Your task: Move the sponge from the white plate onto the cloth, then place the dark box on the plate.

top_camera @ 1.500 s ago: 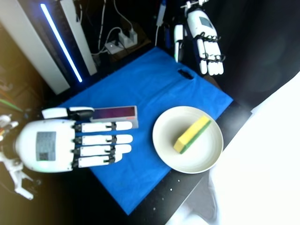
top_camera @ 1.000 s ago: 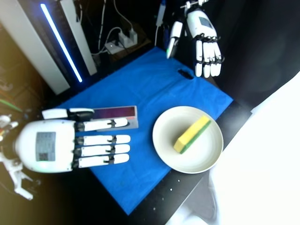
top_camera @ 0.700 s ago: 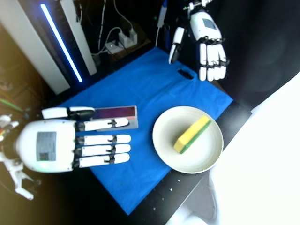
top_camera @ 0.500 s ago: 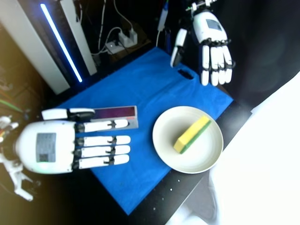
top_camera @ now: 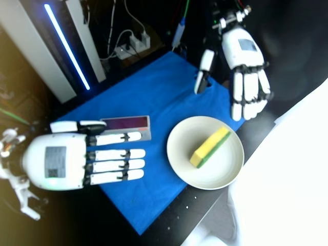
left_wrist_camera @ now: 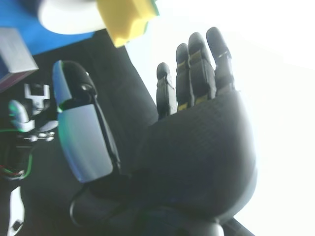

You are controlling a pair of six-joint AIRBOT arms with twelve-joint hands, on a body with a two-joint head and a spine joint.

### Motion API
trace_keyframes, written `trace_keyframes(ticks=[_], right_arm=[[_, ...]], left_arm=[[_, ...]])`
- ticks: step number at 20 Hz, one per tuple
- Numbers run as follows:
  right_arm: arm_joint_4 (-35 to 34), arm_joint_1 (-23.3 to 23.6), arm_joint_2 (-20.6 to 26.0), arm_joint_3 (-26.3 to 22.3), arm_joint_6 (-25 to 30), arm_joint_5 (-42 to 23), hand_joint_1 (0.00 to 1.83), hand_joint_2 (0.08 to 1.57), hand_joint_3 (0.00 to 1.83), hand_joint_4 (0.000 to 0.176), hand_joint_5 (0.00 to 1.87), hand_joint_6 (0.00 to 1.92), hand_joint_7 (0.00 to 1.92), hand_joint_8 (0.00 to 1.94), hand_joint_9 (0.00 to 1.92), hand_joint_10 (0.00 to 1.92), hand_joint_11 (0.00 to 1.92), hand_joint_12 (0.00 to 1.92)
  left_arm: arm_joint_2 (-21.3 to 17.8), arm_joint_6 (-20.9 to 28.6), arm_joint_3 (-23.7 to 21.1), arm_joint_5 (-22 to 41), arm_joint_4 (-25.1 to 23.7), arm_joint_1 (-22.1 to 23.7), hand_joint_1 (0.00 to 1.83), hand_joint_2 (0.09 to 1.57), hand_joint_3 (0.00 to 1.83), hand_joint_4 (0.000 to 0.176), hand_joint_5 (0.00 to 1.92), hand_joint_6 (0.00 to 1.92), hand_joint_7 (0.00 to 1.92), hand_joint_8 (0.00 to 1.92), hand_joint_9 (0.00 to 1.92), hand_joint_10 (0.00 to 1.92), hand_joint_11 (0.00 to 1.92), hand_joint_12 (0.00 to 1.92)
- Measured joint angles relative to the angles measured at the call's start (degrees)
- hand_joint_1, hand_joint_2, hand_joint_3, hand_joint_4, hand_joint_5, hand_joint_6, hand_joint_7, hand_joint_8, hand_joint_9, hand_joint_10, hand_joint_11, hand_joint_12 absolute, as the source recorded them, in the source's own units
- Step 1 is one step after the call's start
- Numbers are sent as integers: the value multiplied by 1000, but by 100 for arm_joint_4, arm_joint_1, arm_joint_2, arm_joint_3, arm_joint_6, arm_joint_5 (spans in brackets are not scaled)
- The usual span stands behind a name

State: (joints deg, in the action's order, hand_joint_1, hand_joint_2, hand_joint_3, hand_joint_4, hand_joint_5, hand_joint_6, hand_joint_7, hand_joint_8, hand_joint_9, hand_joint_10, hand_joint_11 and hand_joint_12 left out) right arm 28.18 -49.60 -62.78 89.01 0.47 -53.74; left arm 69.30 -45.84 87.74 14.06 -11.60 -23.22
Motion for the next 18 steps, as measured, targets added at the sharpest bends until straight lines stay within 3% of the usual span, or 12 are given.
trace_keyframes(ticks=[2, 3, 4, 6, 7, 10, 11, 13, 15, 16, 17, 18], right_arm=[[15, 0, -46, 31, 0, 0, 530, 1253, 0, 149, 415, 1, 234, 0, 180, 6, 162, 114], [46, 0, -57, 39, 0, -2, 532, 1254, 0, 143, 421, 3, 247, 5, 196, 11, 183, 122], [59, 0, -79, 46, 0, -4, 542, 1251, 0, 145, 424, 3, 246, 4, 192, 7, 175, 118], [92, 0, -103, 74, 2, -4, 576, 1251, 0, 134, 425, 2, 247, 2, 184, 2, 178, 116], [111, 0, -107, 98, 2, -4, 625, 1260, 1, 118, 433, 3, 244, 0, 167, 1, 162, 104], [129, 0, -168, 208, 2, -9, 623, 1264, 2, 113, 436, 2, 240, 0, 154, 0, 146, 93], [136, 0, -195, 236, 4, -4, 633, 1267, 3, 112, 433, 1, 237, 0, 143, 0, 134, 85], [177, 0, -249, 260, 9, -13, 633, 1270, 2, 127, 424, 0, 218, 0, 124, 0, 123, 75], [212, 0, -271, 269, 13, -11, 637, 1272, 3, 128, 425, 0, 207, 0, 110, 0, 103, 65], [227, 0, -271, 275, 13, -11, 634, 1272, 2, 127, 421, 0, 198, 0, 100, 0, 96, 61], [212, 0, -271, 275, 13, -11, 660, 1273, 1, 102, 428, 2, 209, 4, 119, 6, 113, 67], [210, 0, -271, 275, 13, -11, 660, 1273, 1, 102, 428, 2, 209, 4, 119, 6, 113, 67]], left_arm=[[280, 0, 304, -155, 59, 48, 672, 955, 2, 92, 328, 4, 429, 6, 448, 10, 0, 812], [380, 0, 415, -221, 59, 74, 680, 961, 2, 99, 350, 5, 462, 8, 469, 9, 0, 755], [511, 0, 577, -247, 66, 94, 741, 960, 0, 69, 378, 7, 481, 6, 479, 7, 0, 725], [791, 0, 927, -411, 66, 186, 778, 961, 2, 87, 401, 2, 513, 4, 498, 2, 0, 839], [949, -2, 1126, -492, 79, 227, 804, 959, 0, 54, 461, 4, 563, 5, 599, 15, 179, 904], [1244, 0, 1473, -586, 109, 234, 818, 981, 2, 47, 489, 2, 605, 4, 634, 10, 211, 949], [1349, -2, 1567, -662, 107, 240, 821, 981, 0, 50, 497, 1, 615, 2, 660, 8, 216, 1008], [1552, 0, 1764, -802, 103, 267, 885, 961, 0, 62, 562, 5, 685, 6, 742, 21, 276, 1125], [1615, 0, 1821, -828, 103, 289, 876, 960, 0, 65, 578, 9, 704, 12, 759, 26, 253, 1118], [1620, 0, 1825, -828, 105, 289, 861, 970, 0, 57, 596, 5, 723, 6, 771, 20, 298, 1102], [1620, -2, 1825, -848, 103, 289, 886, 1012, 2, 22, 683, 6, 807, 9, 819, 20, 287, 1161], [1620, -2, 1825, -855, 105, 289, 886, 1012, 2, 22, 683, 6, 807, 9, 819, 20, 287, 1161]])
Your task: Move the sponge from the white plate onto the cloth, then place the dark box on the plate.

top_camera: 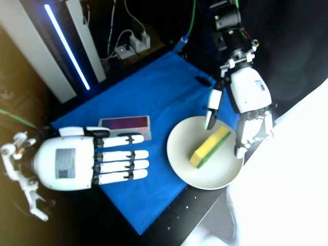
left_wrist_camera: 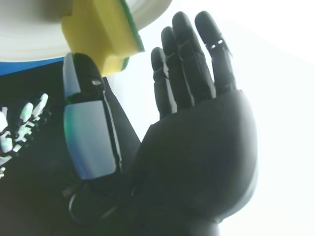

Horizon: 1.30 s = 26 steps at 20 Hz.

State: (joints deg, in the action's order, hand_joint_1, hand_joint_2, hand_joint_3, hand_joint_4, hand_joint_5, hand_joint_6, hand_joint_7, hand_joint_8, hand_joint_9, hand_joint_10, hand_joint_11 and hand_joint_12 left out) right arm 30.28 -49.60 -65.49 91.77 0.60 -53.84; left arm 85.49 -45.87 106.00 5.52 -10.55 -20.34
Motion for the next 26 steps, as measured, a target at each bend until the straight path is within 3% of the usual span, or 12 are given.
trace_keyframes(ticks=[5, 6, 7, 8, 14, 15, 19, 20, 21, 22, 24, 26], right_arm=[[2, 0, 0, 4, 28, -2, 701, 1292, 3, 81, 442, 6, 218, 3, 136, 4, 125, 66], [2, 0, 0, 4, 33, -7, 711, 1305, 7, 71, 439, 3, 225, 4, 141, 5, 123, 64], [2, 0, -7, 7, 33, -4, 711, 1305, 7, 71, 439, 3, 225, 4, 141, 5, 123, 64], [-2, 0, -22, 13, 37, -13, 663, 1313, 6, 91, 432, 0, 226, 1, 144, 2, 128, 61], [2, 0, -42, 26, 48, -20, 658, 1314, 2, 102, 447, 5, 233, 4, 174, 10, 152, 67], [-2, 0, -42, 28, 50, -20, 671, 1325, 5, 90, 445, 3, 235, 4, 166, 5, 144, 63], [0, 0, -55, 28, 114, -15, 705, 1325, 2, 86, 460, 4, 253, 6, 175, 6, 143, 62], [0, 0, -55, 28, 155, -20, 705, 1325, 2, 91, 461, 4, 256, 7, 176, 6, 141, 61], [-2, 0, -55, 28, 203, -20, 705, 1325, 2, 91, 461, 4, 256, 7, 176, 6, 141, 61], [-2, 0, -55, 28, 240, -17, 701, 1335, 3, 85, 453, 0, 265, 4, 177, 3, 140, 58], [2, 0, -59, 26, 271, -20, 720, 1333, 1, 91, 464, 3, 267, 3, 189, 6, 163, 65], [-2, 0, -59, 22, 284, -17, 800, 1328, 0, 65, 484, 6, 282, 5, 193, 3, 157, 59]], left_arm=[[48, 7, 7, 11, 118, -28, 963, 1074, 2, 0, 815, 2, 987, 11, 1022, 63, 550, 1329], [76, 20, 7, 33, 153, -50, 1274, 1091, 1, 0, 863, 5, 1002, 774, 1074, 100, 571, 1402], [83, 26, 4, 66, 168, -70, 1274, 1091, 1, 0, 863, 5, 1002, 774, 1074, 100, 571, 1402], [85, 63, 4, 68, 179, -74, 1243, 1142, 13, 0, 823, 982, 997, 1142, 1111, 141, 653, 1372], [155, 339, 42, 195, 177, -140, 1220, 1130, 0, 0, 891, 1030, 1021, 1015, 1160, 166, 622, 1120], [153, 345, 42, 258, 179, -140, 1226, 1140, 1, 0, 910, 938, 964, 1172, 1144, 187, 581, 1323], [-109, 365, -256, 411, 177, -138, 1207, 1132, 0, 21, 949, 957, 946, 1118, 944, 139, 11, 1010], [-243, 363, -389, 498, 173, -131, 1211, 1131, 0, 12, 955, 937, 948, 1125, 993, 176, 228, 1417], [-358, 363, -494, 579, 170, -131, 1211, 1131, 0, 12, 955, 937, 948, 1125, 993, 176, 228, 1417], [-612, 361, -750, 741, 103, -83, 1247, 1110, 4, 0, 960, 913, 1020, 1012, 860, 799, 498, 1368], [-990, 358, -1198, 1008, -46, -42, 1227, 1099, 1, 22, 992, 916, 1036, 947, 1001, 403, 567, 1256], [-1394, 363, -1700, 1235, -297, -31, 1239, 1087, 0, 0, 1005, 870, 1079, 906, 1116, 372, 695, 1303]])
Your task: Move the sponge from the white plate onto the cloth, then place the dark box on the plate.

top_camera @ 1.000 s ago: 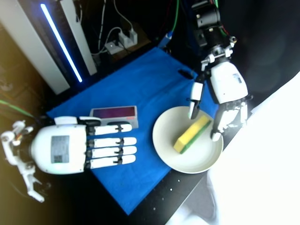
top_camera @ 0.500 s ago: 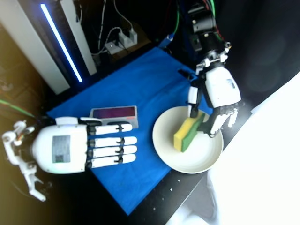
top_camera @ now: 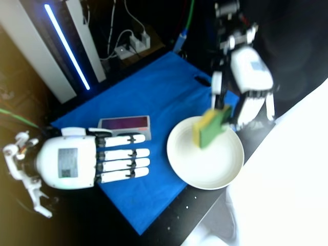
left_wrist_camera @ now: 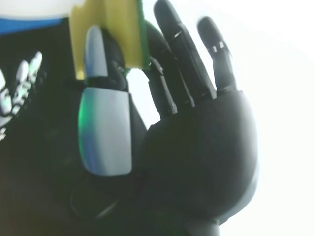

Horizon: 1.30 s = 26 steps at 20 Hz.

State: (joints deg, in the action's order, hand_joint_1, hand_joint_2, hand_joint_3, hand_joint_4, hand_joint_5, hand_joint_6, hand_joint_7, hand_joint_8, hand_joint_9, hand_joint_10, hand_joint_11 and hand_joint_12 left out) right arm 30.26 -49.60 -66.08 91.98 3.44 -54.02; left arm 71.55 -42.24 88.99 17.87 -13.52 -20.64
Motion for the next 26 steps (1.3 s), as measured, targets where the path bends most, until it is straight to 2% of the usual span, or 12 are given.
trace_keyframes(ticks=[2, 4, 7, 8, 10, 13, 14, 16, 17, 19, 24, 26], right_arm=[[-24, 0, 2, -61, 7, 2, 744, 1326, 0, 53, 482, 2, 285, 2, 180, 0, 141, 48], [-24, -37, 2, -70, 22, 7, 686, 1329, 3, 70, 469, 0, 262, 0, 164, 0, 135, 44], [-15, -59, 7, -70, 20, 46, 369, 1354, 11, 98, 421, 4, 280, 3, 190, 5, 140, 41], [-20, -61, 7, -70, 20, 59, 332, 1353, 7, 103, 419, 3, 285, 3, 192, 4, 137, 38], [-22, -61, 7, -70, 22, 70, 344, 1341, 0, 111, 425, 3, 302, 6, 199, 4, 137, 36], [-42, -61, 7, -70, 22, 76, 351, 1319, 0, 136, 438, 5, 323, 6, 222, 7, 163, 39], [-42, -61, 7, -70, 22, 76, 358, 1321, 0, 133, 443, 6, 329, 8, 228, 8, 167, 39], [-46, -72, 7, -70, 22, 76, 363, 1318, 0, 143, 441, 4, 323, 3, 215, 1, 148, 30], [-44, -72, 7, -70, 20, 85, 376, 1322, 0, 137, 439, 2, 327, 4, 215, 1, 147, 28], [-46, -72, 7, -70, 20, 74, 367, 1319, 0, 138, 438, 1, 320, 1, 202, 0, 138, 22], [-46, -72, 7, -70, 22, 81, 321, 1338, 5, 123, 422, 5, 289, 2, 185, 2, 127, 14], [-46, -72, 7, -70, 20, 96, 321, 1347, 8, 126, 407, 0, 251, 0, 147, 0, 102, 4]], left_arm=[[-365, 2, -459, 170, -212, 0, 1264, 1057, 0, 0, 1009, 854, 1213, 684, 1277, 319, 961, 1138], [-780, 42, -935, 448, -498, -7, 1388, 1060, 2, 0, 972, 850, 1183, 618, 1036, 1024, 819, 1047], [-1399, 649, -1449, 1023, -848, -319, 1388, 1068, 1, 0, 1003, 834, 1154, 720, 953, 1100, 591, 1170], [-1547, 887, -1556, 1078, -1019, -437, 1284, 1061, 1, 0, 1031, 805, 1164, 765, 1014, 706, 728, 1195], [-1812, 1294, -1766, 1176, -1364, -586, 1281, 1051, 0, 0, 1055, 704, 1193, 794, 1191, 539, 944, 1217], [-2190, 1530, -2168, 1405, -1700, -879, 1387, 1045, 1, 0, 1024, 822, 1228, 605, 1032, 982, 683, 1166], [-2256, 1547, -2277, 1425, -1725, -1025, 1294, 1047, 1, 0, 1033, 804, 1229, 664, 1011, 749, 621, 1226], [-2341, 1587, -2446, 1370, -1825, -1338, 1386, 1073, 2, 0, 960, 890, 1118, 782, 991, 1062, 758, 1137], [-2350, 1598, -2468, 1342, -1808, -1432, 1290, 1062, 0, 0, 1025, 804, 1166, 779, 1048, 723, 823, 1165], [-2334, 1709, -2465, 1246, -1843, -1631, 1388, 1061, 0, 0, 1035, 792, 1132, 722, 1007, 1052, 771, 1164], [-2039, 1823, -2428, 820, -2140, -1825, 1304, 1053, 0, 0, 1097, 625, 1135, 885, 1092, 855, 870, 1310], [-1974, 1884, -2341, 734, -2109, -1869, 1388, 1066, 0, 0, 1061, 711, 1037, 878, 1029, 1084, 826, 1299]])
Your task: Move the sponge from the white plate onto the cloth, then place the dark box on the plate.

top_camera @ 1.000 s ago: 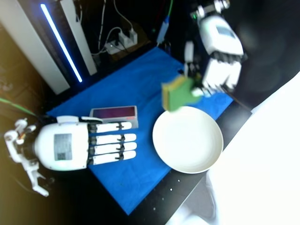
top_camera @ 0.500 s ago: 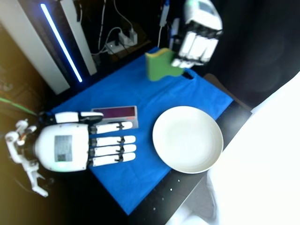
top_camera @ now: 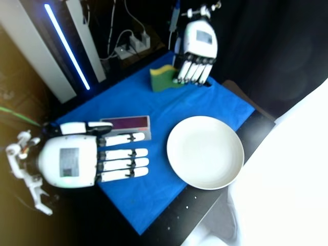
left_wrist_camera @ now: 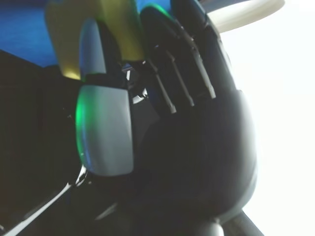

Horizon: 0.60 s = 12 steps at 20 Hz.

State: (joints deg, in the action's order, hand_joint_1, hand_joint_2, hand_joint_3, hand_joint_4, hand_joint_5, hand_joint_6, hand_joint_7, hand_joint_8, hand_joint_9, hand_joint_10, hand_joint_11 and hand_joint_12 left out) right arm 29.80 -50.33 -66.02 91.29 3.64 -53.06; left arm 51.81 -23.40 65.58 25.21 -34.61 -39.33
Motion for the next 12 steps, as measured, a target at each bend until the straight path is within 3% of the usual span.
trace_keyframes(ticks=[1, 2, 3, 4, 5, 6, 7, 8, 9, 10, 11, 12], right_arm=[[2, 0, 0, 0, 0, 0, 318, 1353, 8, 125, 388, 0, 234, 0, 141, 0, 101, 3], [2, 0, 0, -2, 0, -2, 260, 1341, 3, 133, 362, 1, 208, 1, 122, 0, 95, 0], [-22, 0, 2, -44, 0, -9, 220, 1324, 0, 156, 365, 3, 209, 2, 114, 0, 85, 0], [-13, 0, 0, -72, -2, -9, 226, 1328, 0, 158, 360, 1, 194, 0, 86, 0, 58, 0], [-4, 0, 13, -122, 2, -26, 255, 1324, 0, 164, 327, 0, 170, 0, 70, 0, 43, 0], [28, 0, 39, -138, 2, -52, 255, 1304, 0, 172, 302, 0, 148, 0, 43, 0, 8, 0], [4, 0, 79, -157, 2, -109, 216, 1252, 0, 167, 236, 0, 115, 0, 16, 0, 1, 0], [-63, 0, 131, -179, 0, -192, 294, 1211, 0, 173, 217, 3, 100, 3, 2, 0, 0, 0], [-175, 0, 203, -203, 2, -328, 263, 1207, 0, 171, 178, 2, 68, 1, 0, 0, 0, 0], [-280, 0, 284, -260, 0, -459, 255, 1195, 0, 171, 174, 3, 67, 3, 16, 6, 35, 15], [-291, 0, 310, -280, 2, -522, 249, 1166, 0, 175, 165, 0, 55, 0, 7, 2, 34, 14], [-275, 0, 352, -330, -2, -599, 241, 1132, 0, 176, 148, 0, 42, 0, 1, 0, 14, 5]], left_arm=[[46, 9, 48, -9, 17, 0, 1388, 1070, 1, 0, 1053, 743, 1038, 879, 1001, 1108, 804, 1279], [92, 11, 87, -11, 31, 0, 1270, 1086, 3, 0, 967, 923, 1093, 869, 976, 802, 768, 1225], [146, 11, 118, -17, 39, -2, 1233, 1113, 2, 0, 880, 1075, 1074, 898, 952, 642, 684, 1229], [166, 11, 144, -20, 42, -7, 1018, 1041, 0, 0, 715, 532, 881, 466, 826, 501, 433, 1311], [166, 0, 144, -50, 28, -7, 918, 995, 0, 0, 578, 222, 698, 187, 627, 350, 163, 1382], [166, -66, 144, -79, 26, -28, 877, 972, 0, 0, 479, 62, 584, 47, 521, 188, 32, 1334], [168, -107, 144, -164, 33, -31, 847, 941, 0, 10, 324, 12, 491, 9, 472, 77, 6, 1181], [181, -205, 155, -254, 55, -70, 810, 915, 0, 50, 221, 2, 417, 1, 419, 34, 0, 1158], [201, -302, 155, -328, 116, -94, 785, 915, 0, 53, 186, 2, 364, 0, 376, 10, 0, 1109], [212, -358, 155, -339, 195, -94, 820, 922, 1, 84, 134, 9, 254, 10, 246, 3, 0, 809], [212, -372, 155, -306, 245, -94, 826, 930, 3, 90, 112, 3, 162, 11, 152, 6, 0, 557], [205, -376, 153, -245, 308, -87, 824, 939, 3, 90, 91, 2, 117, 6, 119, 3, 0, 454]])
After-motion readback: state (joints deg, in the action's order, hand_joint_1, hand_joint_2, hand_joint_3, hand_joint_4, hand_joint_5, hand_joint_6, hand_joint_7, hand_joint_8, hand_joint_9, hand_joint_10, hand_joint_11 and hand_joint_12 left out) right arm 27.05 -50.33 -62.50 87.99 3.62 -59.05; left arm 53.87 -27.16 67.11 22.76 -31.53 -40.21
